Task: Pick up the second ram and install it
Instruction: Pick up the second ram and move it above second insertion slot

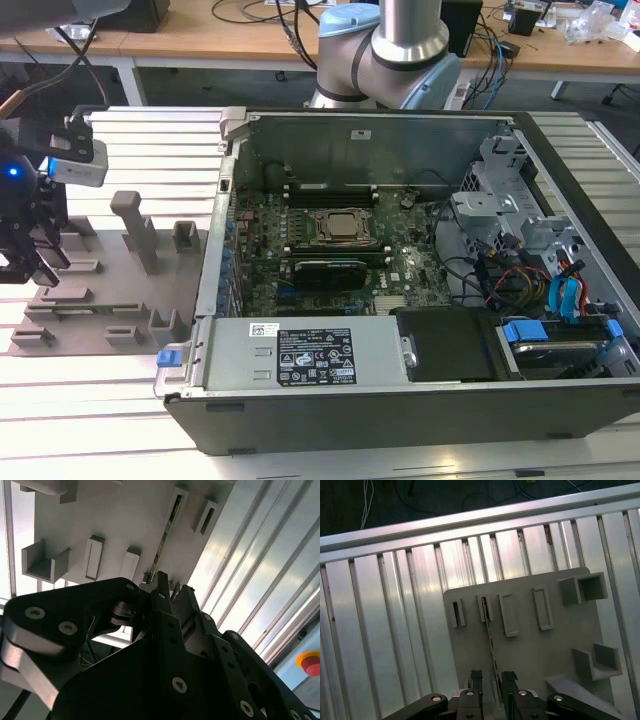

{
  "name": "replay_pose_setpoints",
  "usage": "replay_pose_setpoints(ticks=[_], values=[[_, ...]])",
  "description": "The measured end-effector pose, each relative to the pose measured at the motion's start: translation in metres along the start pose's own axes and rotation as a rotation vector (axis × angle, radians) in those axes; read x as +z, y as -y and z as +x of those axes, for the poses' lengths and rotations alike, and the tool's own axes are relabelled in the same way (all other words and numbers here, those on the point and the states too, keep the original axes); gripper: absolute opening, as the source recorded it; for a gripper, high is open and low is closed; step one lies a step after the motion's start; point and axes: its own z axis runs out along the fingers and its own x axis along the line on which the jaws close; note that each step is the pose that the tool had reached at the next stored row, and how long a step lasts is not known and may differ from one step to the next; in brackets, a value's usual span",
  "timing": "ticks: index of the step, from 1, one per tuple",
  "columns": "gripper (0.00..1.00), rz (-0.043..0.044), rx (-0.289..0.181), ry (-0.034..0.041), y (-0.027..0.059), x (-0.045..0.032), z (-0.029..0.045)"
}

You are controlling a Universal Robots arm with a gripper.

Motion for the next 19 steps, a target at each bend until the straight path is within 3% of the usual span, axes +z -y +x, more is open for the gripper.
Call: replay_pose_setpoints(ticks=[4, 6, 8, 9, 19], values=[[0.30, -0.0001, 0.000, 0.0001, 0.0002, 0.0075, 0.0000], [0.30, -0.0007, 0.000, 0.0048, 0.0001, 0.0121, -0.0017], [0.30, -0.0021, -0.058, -0.0005, 0.0001, 0.0173, -0.0019], [0.30, -0.0020, -0.072, -0.0039, 0.0002, 0.0185, -0.0020], [0.30, -0.0020, -0.076, -0.0041, 0.0004, 0.0257, -0.0021]])
